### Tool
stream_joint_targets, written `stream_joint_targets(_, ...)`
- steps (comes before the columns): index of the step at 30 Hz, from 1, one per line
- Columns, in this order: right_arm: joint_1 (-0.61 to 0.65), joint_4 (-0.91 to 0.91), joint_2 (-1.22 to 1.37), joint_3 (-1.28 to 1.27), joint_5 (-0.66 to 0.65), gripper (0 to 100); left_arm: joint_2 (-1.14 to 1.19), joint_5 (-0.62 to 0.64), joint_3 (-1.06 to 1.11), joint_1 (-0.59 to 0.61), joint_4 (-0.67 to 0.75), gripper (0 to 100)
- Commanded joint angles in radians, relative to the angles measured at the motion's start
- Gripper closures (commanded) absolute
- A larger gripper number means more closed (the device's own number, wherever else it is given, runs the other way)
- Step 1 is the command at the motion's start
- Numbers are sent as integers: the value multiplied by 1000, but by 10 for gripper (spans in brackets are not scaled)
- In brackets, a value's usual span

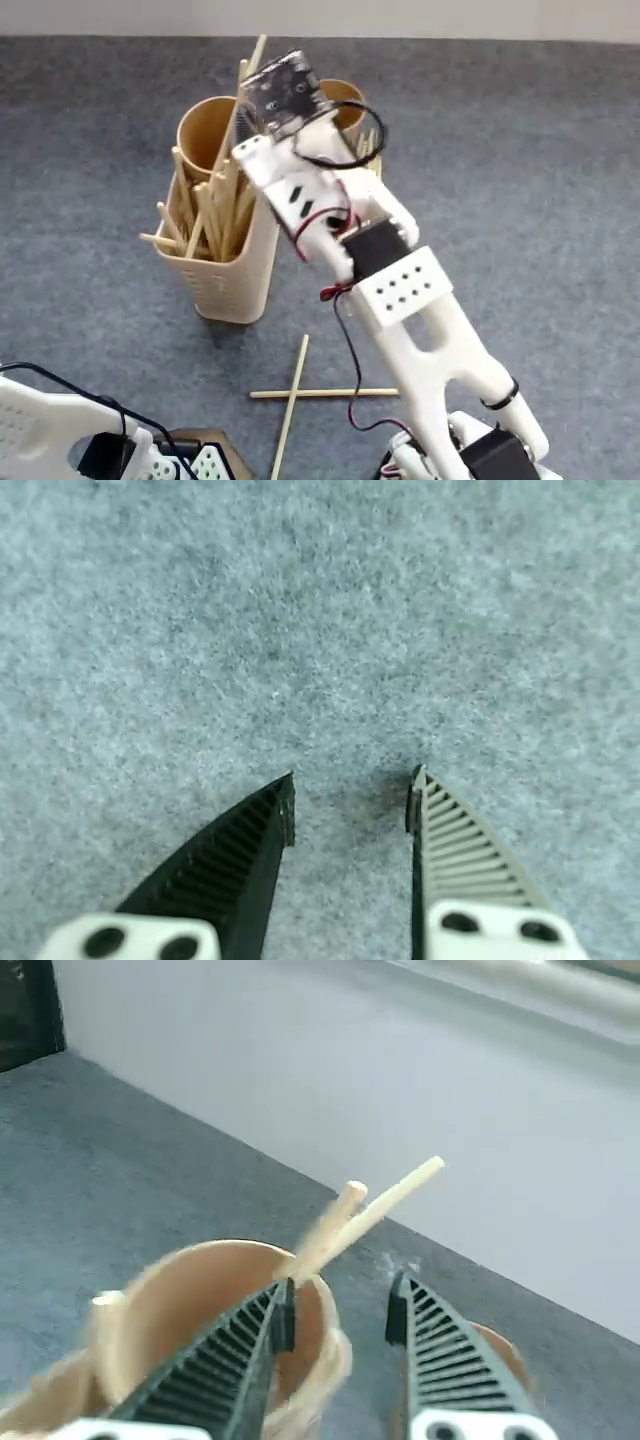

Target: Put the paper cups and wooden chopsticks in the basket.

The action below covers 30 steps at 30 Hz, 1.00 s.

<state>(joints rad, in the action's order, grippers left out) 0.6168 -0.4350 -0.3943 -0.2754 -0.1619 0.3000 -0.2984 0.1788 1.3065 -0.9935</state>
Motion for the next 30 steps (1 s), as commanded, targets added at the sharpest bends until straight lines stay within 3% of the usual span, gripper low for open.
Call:
stream_joint_targets(1,-62,5,2,-2,9,840,-8,-9,-12,-19,9,790)
stream_joint_targets(13,113,-25,-62,105,9,840,-8,-9,-8,-15,9,790)
stream_joint_targets(21,-44,-45,-84,1,12,840,-8,-9,-8,-22,9,790)
stream_joint_targets(30,67,-45,56,35,12,840,-8,-9,8,-22,9,790)
